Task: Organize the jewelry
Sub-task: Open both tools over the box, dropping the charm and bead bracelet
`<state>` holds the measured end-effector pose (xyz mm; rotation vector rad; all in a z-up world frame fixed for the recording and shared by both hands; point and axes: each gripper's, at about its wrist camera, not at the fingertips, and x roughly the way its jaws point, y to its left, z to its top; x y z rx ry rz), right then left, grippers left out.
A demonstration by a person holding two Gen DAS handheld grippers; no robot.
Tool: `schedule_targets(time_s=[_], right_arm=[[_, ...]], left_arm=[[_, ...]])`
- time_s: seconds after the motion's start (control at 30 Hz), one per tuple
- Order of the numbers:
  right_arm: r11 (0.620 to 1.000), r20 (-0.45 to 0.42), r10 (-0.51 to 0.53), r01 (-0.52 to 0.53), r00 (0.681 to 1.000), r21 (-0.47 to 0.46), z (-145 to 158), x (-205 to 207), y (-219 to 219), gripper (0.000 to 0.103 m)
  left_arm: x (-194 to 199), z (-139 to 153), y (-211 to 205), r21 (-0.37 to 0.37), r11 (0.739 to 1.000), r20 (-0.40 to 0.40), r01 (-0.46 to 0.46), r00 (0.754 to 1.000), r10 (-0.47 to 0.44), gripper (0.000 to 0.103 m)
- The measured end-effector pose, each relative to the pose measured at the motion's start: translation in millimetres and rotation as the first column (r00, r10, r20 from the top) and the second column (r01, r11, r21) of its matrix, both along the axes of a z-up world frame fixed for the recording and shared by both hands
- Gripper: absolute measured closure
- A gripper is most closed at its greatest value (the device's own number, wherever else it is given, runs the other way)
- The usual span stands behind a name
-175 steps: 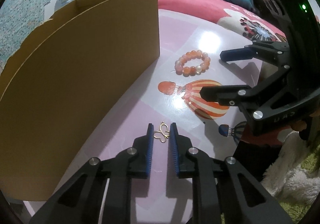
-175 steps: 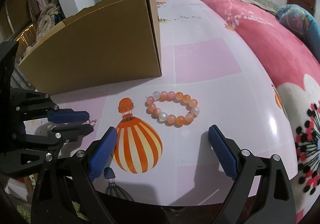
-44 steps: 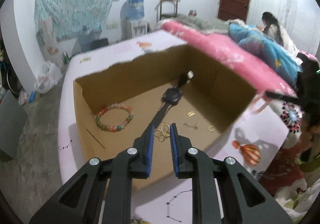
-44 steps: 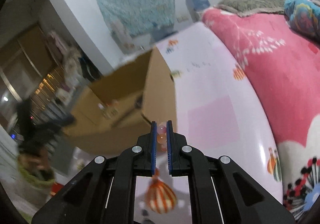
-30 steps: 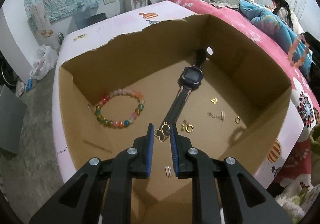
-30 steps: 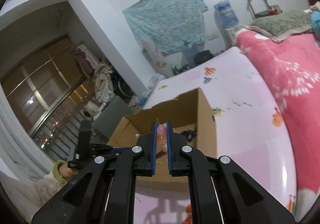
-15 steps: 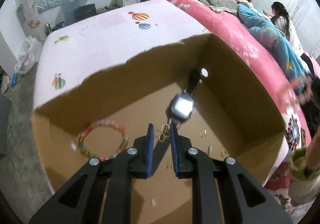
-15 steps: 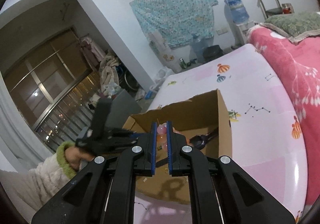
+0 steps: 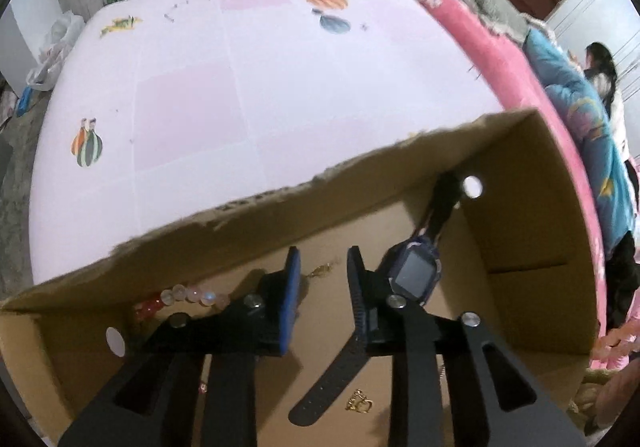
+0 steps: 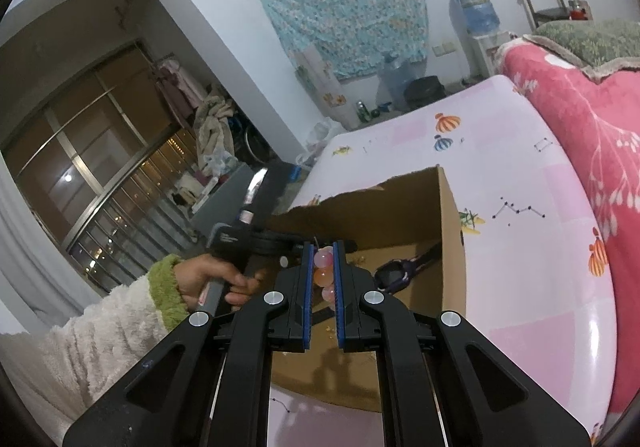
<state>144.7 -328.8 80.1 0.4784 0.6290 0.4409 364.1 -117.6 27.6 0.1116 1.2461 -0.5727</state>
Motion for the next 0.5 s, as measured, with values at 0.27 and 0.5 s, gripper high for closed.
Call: schedule_targets(time_s=[0.27, 0.5], right_arm=[[0.999, -0.031, 0.051, -0.051, 0.998, 0.01, 2.4, 15.9, 14.8, 0.096], [0.959, -0.155, 0.28, -0.268, 0.947, 0.092, -5.3, 58.8, 75.0, 0.096]], left_arm=[[-44.5, 72.8, 48.6, -0.155, 0.988, 0.115, 0.004, 0.993, 0.014, 0.062], [-118.1, 129.3, 138.8, -0.276, 0.956, 0.317, -0.098, 0.93, 0.186, 0.034]])
